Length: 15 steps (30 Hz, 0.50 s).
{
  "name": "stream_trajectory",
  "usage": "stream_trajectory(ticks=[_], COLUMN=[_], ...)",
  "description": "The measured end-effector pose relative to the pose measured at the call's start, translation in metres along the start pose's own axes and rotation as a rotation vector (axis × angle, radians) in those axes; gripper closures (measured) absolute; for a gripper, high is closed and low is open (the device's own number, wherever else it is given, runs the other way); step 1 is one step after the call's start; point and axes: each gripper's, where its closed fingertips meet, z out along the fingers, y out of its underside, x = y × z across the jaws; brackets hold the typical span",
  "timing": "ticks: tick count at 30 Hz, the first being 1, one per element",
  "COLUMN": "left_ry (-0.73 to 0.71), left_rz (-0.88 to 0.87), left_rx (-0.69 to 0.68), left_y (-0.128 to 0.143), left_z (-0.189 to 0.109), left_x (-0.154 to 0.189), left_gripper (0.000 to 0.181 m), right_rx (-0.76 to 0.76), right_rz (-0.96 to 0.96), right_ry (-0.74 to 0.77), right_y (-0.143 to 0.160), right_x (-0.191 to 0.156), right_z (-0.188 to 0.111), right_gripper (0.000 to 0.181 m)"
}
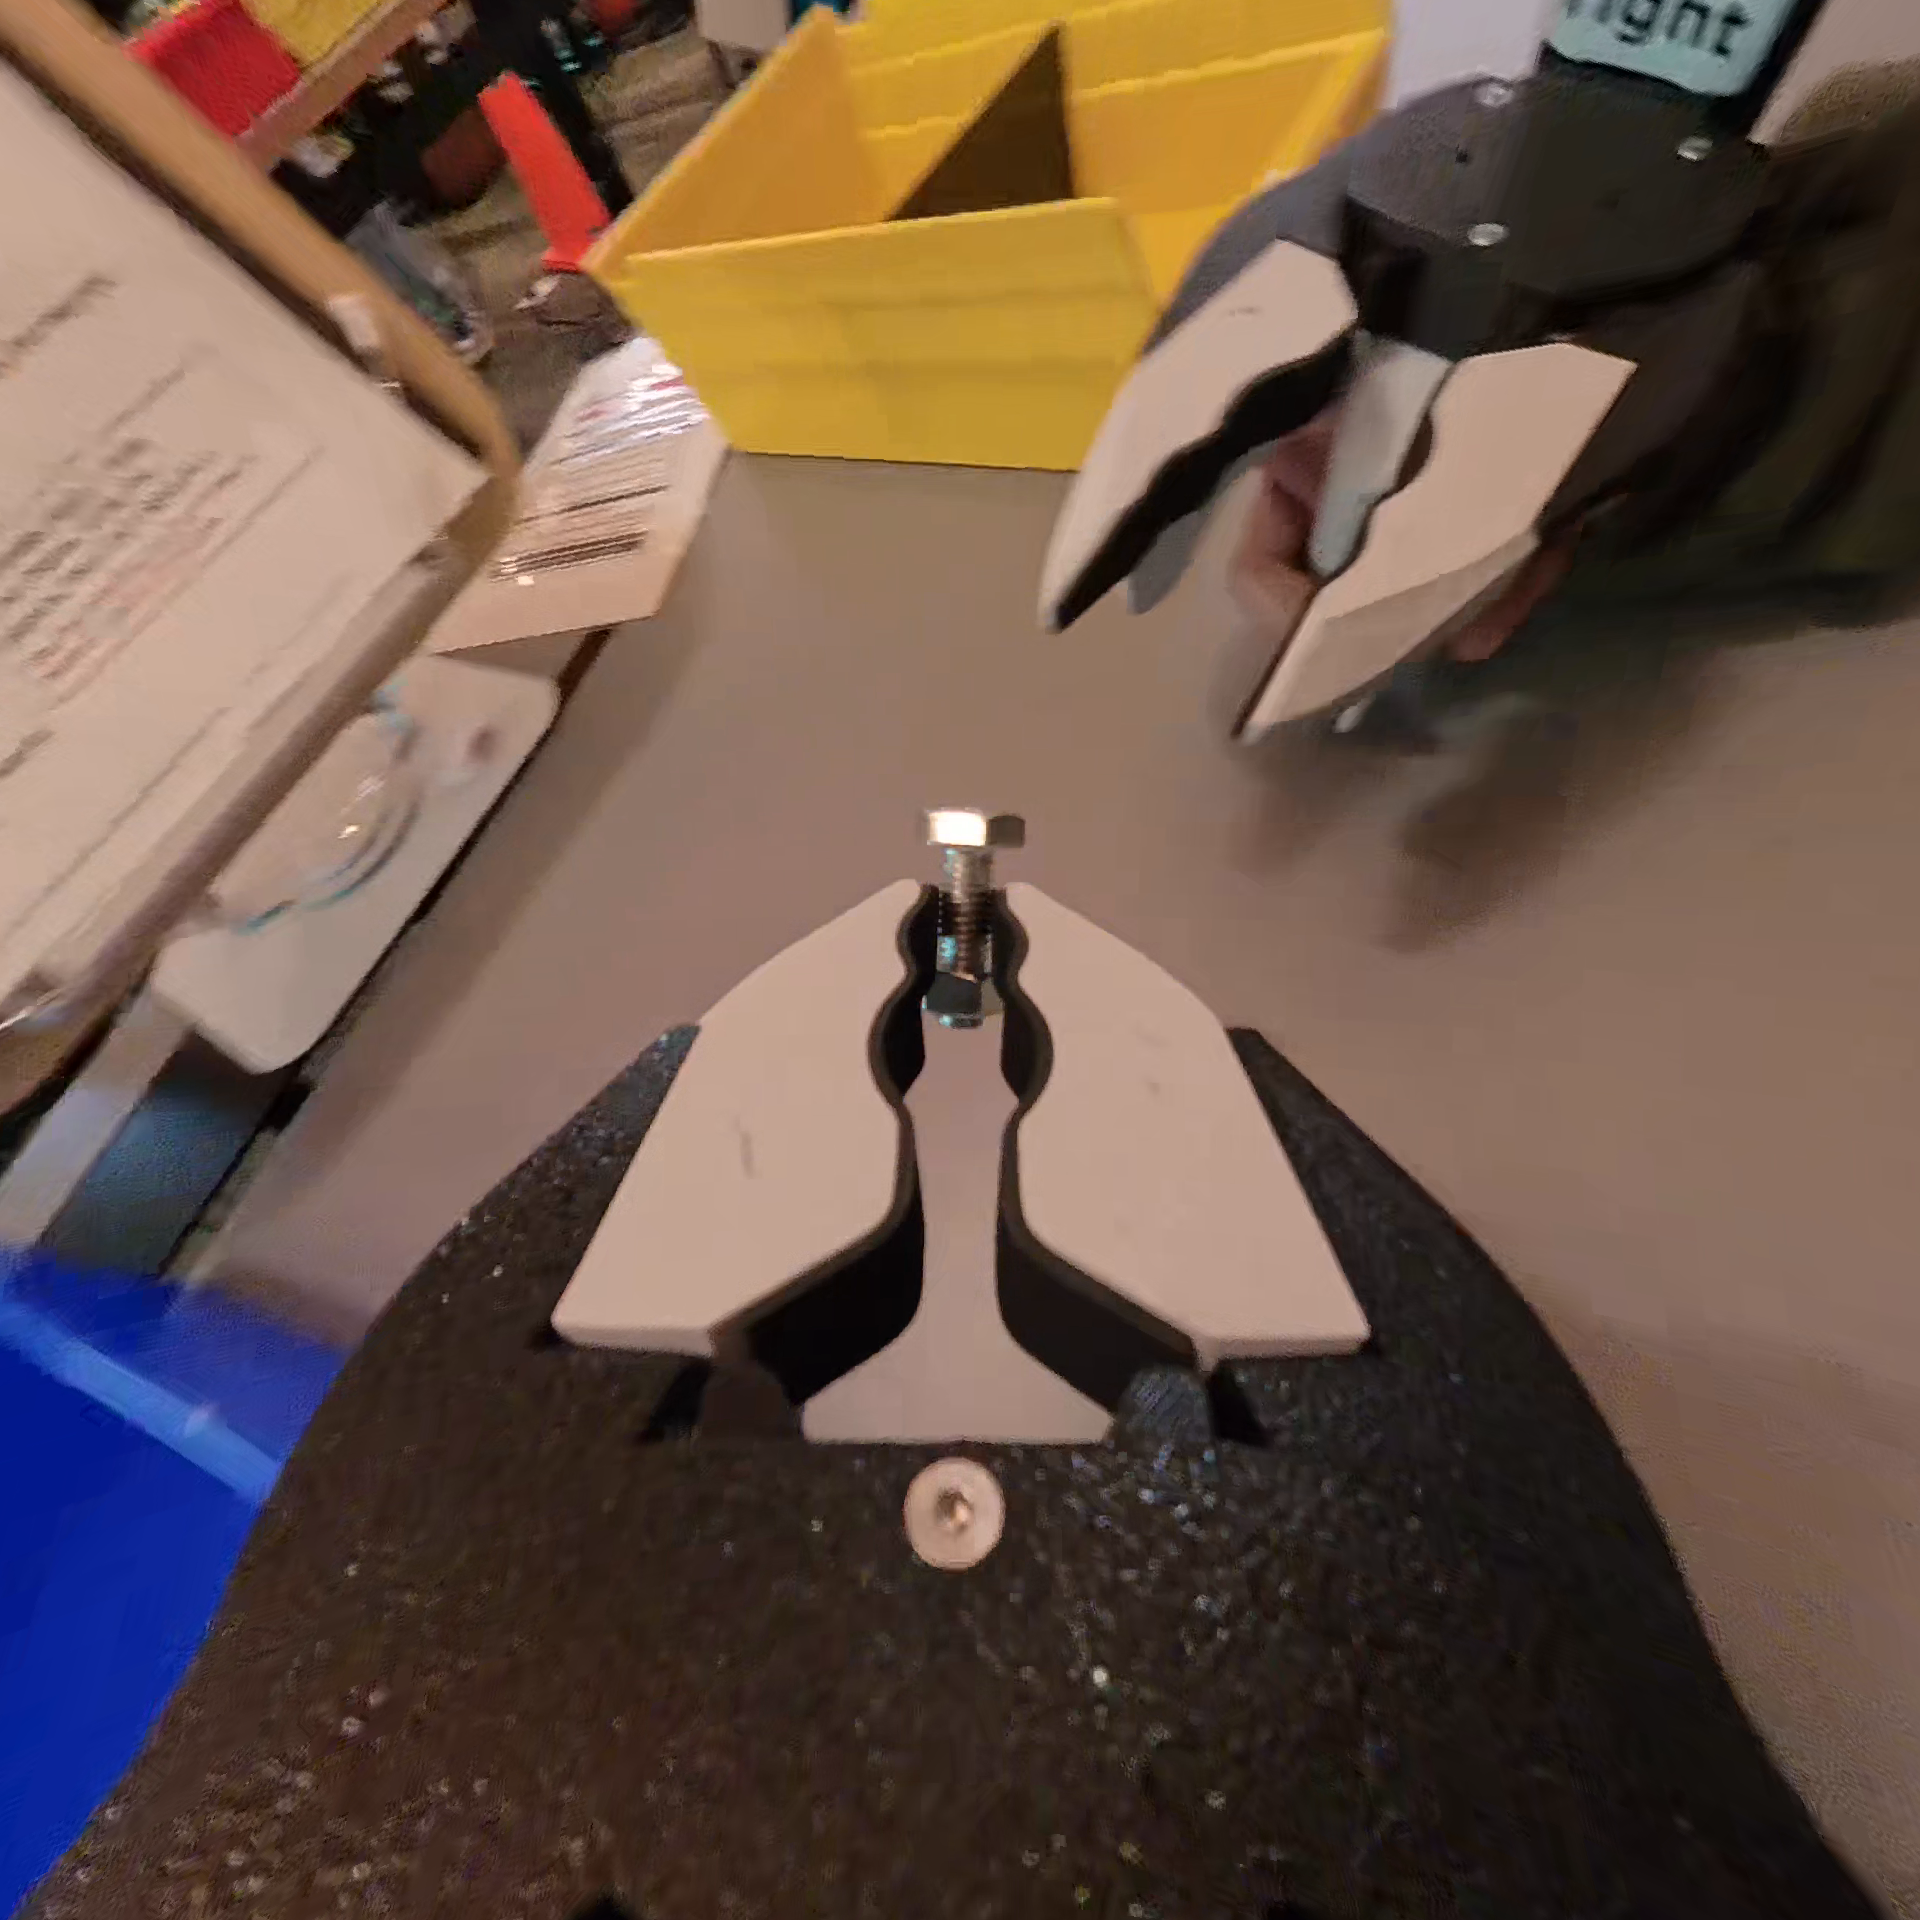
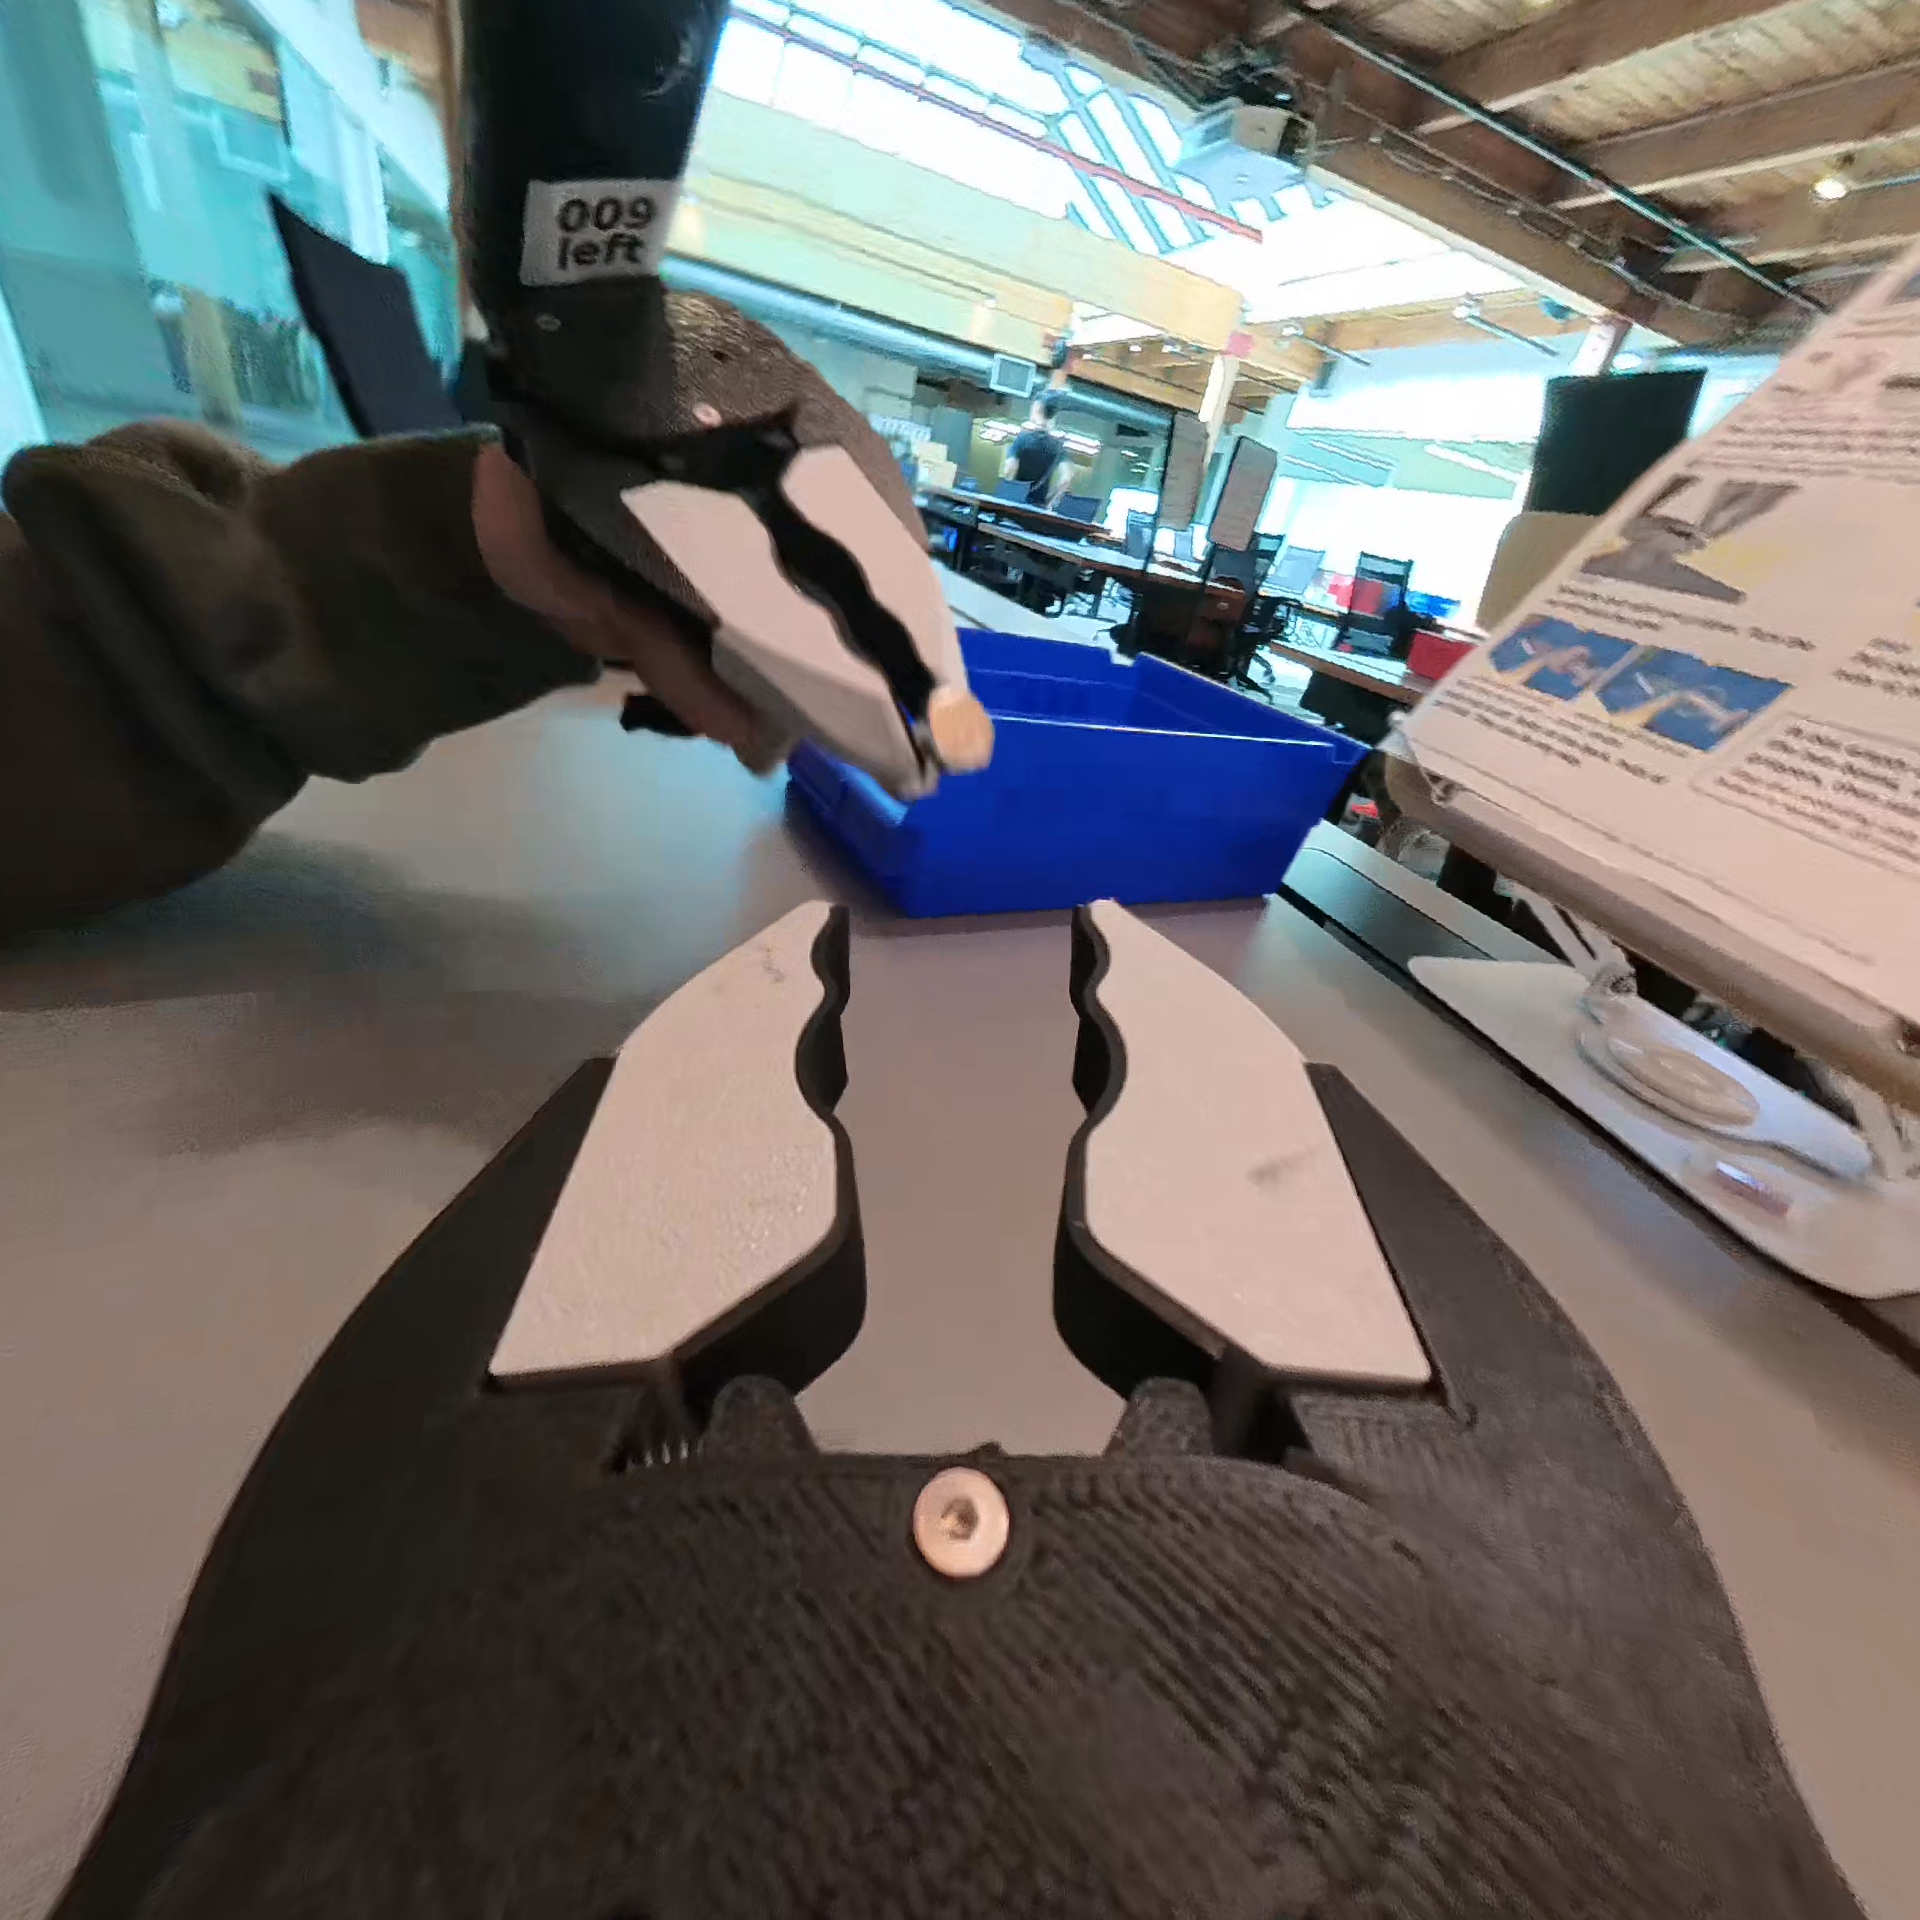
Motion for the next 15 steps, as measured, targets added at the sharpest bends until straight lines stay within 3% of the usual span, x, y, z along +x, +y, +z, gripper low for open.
stream_trajectory(ticks=[5,12,15], left_ry=[0.078,0.096,0.105], left_rz=[0.107,0.163,0.175], left_rx=[-0.078,-0.092,-0.079], left_y=[0.007,0.009,0.006], left_z=[0.043,0.052,0.052], left_x=[0.037,0.047,0.047], left_gripper=[0.172,0.172,0.172], right_rx=[-0.116,-0.266,-0.323], right_rz=[-0.143,-0.157,-0.165], right_ry=[-0.073,-0.107,-0.151], right_y=[0.015,0.034,0.045], right_x=[-0.016,-0.011,-0.015], right_z=[0.001,-0.008,-0.012], right_gripper=[0.145,0.162,0.155])
